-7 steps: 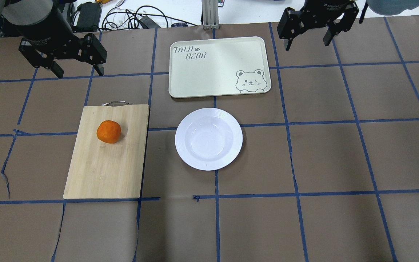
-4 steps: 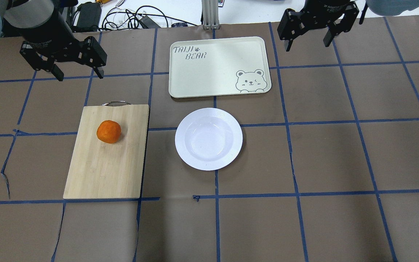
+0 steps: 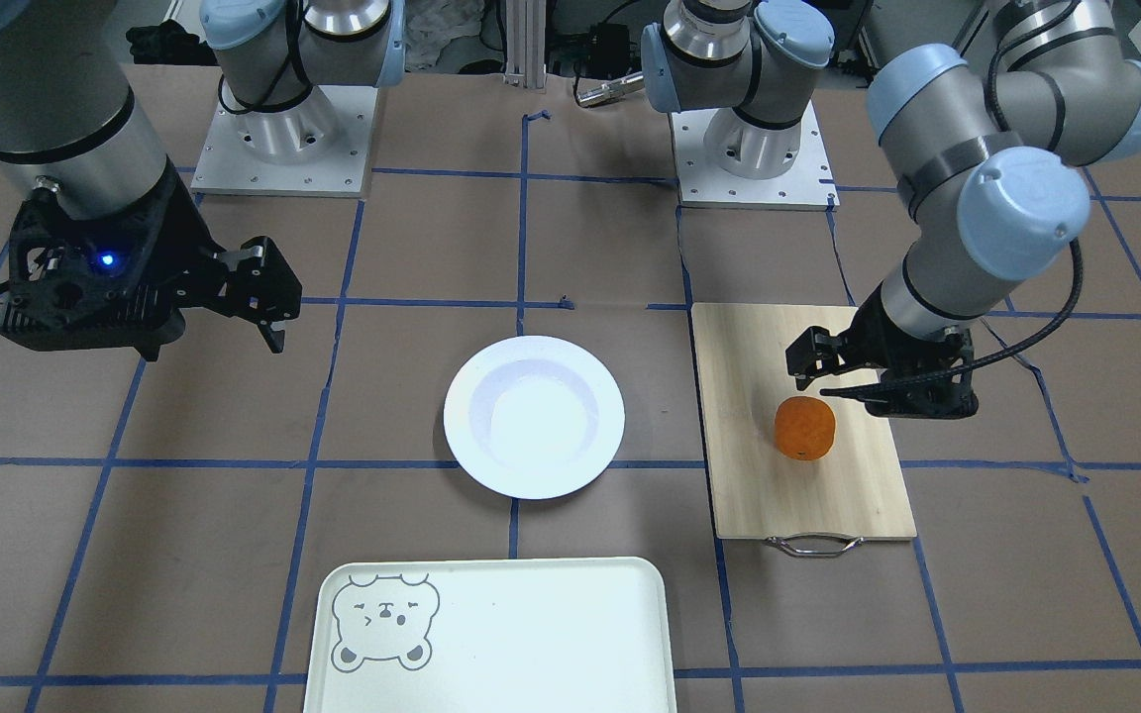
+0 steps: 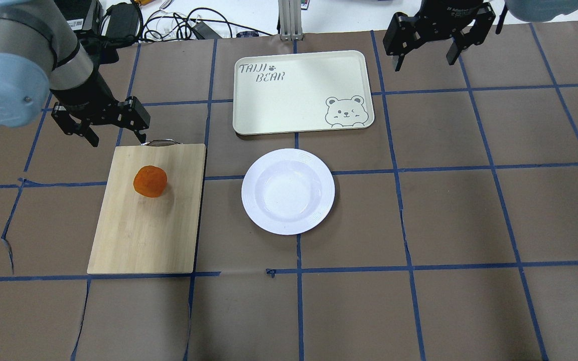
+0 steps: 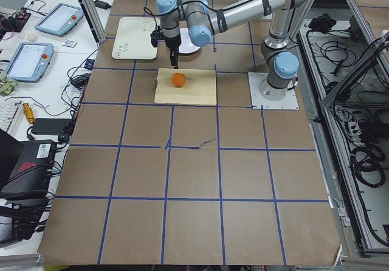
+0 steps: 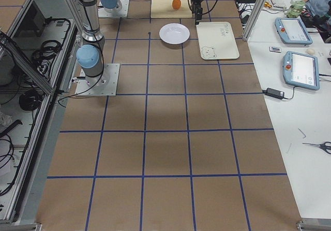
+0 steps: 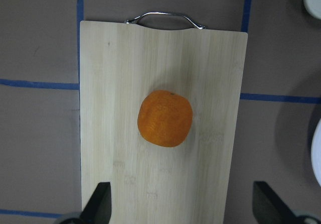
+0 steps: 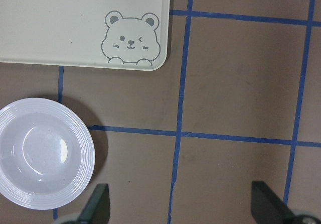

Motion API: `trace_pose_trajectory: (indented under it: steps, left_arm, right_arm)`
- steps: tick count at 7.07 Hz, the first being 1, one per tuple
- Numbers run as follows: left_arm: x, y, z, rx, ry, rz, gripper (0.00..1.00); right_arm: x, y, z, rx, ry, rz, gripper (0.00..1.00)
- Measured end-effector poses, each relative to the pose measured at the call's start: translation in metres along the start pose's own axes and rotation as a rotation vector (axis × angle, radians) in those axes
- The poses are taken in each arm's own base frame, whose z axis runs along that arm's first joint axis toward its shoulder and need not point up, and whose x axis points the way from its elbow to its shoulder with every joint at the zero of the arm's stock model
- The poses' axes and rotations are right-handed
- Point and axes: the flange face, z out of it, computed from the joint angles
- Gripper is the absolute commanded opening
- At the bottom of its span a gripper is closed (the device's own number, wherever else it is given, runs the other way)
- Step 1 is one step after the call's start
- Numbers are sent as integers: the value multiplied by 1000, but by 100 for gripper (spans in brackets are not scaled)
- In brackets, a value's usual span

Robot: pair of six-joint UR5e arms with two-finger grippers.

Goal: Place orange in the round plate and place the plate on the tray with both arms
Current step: 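Lower the left gripper onto the orange on the wooden board, then close the left gripper on the orange and lift it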

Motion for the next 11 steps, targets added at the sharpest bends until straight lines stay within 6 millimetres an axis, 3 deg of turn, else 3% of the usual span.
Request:
trace_pose_trajectory:
  steps: [1, 3, 6, 7, 8, 11]
  left_arm:
    - [0, -1, 30, -25, 10, 62, 100]
    - [0, -5, 69, -82, 32, 130, 100]
    - [-2, -17, 96, -88, 35, 191, 100]
    - [-3, -21, 104, -88, 35, 203, 28]
    - [-3, -23, 110, -92, 37, 210, 0]
    - [-3, -28, 109, -82, 41, 196, 0]
  right_arm:
    - [5, -1, 0, 0, -5, 8, 100]
    - [13, -2, 0, -2, -11, 14, 100]
    - [16, -2, 1, -9, -13, 15, 100]
    - [16, -1, 2, -11, -13, 15, 100]
    - [16, -1, 3, -13, -13, 16, 100]
    - [17, 0, 5, -17, -13, 17, 100]
